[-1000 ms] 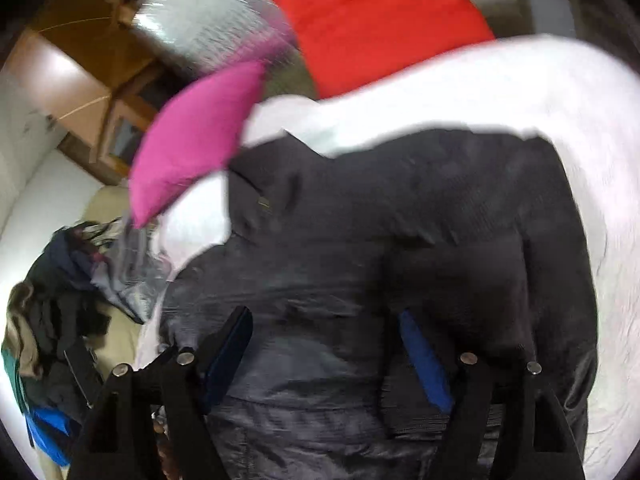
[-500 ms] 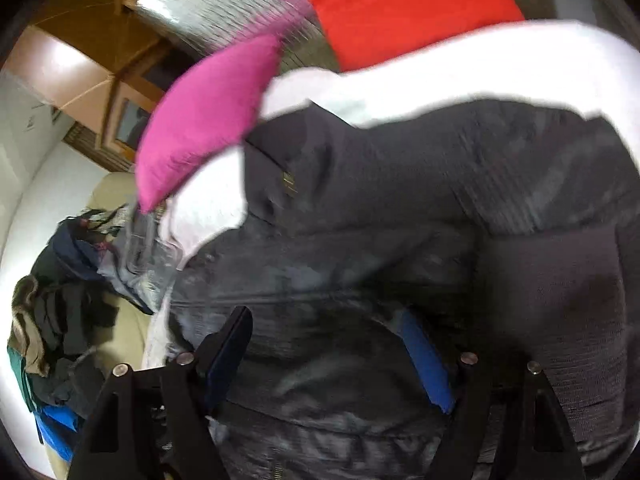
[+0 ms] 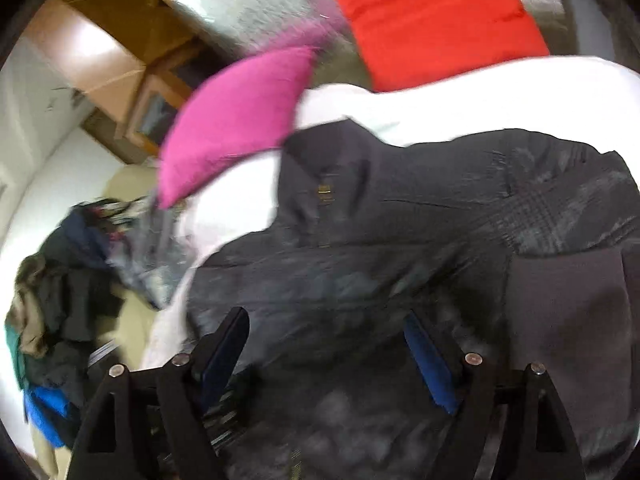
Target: Fold large clothes
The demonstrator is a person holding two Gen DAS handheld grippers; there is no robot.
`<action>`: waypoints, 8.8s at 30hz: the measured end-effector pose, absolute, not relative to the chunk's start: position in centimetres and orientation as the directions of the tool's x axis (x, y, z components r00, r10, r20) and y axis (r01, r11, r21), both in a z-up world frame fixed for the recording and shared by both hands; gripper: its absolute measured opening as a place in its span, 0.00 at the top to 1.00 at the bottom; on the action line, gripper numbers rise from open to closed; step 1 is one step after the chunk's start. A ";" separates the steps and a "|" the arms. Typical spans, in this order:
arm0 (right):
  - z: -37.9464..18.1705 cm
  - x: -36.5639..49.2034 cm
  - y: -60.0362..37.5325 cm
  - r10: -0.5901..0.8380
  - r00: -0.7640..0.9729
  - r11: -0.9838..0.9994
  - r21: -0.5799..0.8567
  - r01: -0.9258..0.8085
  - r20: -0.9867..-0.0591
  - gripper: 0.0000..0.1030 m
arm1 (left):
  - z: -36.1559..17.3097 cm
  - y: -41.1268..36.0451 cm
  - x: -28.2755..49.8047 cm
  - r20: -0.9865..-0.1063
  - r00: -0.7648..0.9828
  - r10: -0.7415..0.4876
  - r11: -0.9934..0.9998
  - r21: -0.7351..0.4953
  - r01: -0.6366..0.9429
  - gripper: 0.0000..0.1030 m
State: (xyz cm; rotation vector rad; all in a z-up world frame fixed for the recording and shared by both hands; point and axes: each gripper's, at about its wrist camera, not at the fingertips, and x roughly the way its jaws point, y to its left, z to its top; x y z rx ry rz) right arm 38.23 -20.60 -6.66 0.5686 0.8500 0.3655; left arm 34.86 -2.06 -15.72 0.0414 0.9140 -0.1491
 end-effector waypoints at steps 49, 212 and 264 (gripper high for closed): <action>-10.9 2.2 -33.2 0.382 0.684 0.749 0.641 0.165 -0.622 0.18 | -12.8 21.1 4.5 -0.781 0.617 -0.097 0.945 -0.268 -0.190 0.09; -12.4 3.0 -35.1 0.566 0.593 0.669 0.740 0.076 -0.573 0.92 | -14.0 17.7 4.8 -0.781 0.501 -0.372 0.904 -0.428 0.003 0.83; -10.3 4.9 -35.9 0.631 0.635 0.571 0.821 0.009 -0.445 0.92 | -10.5 15.2 7.2 -0.780 0.542 -0.314 0.942 -0.327 0.075 0.83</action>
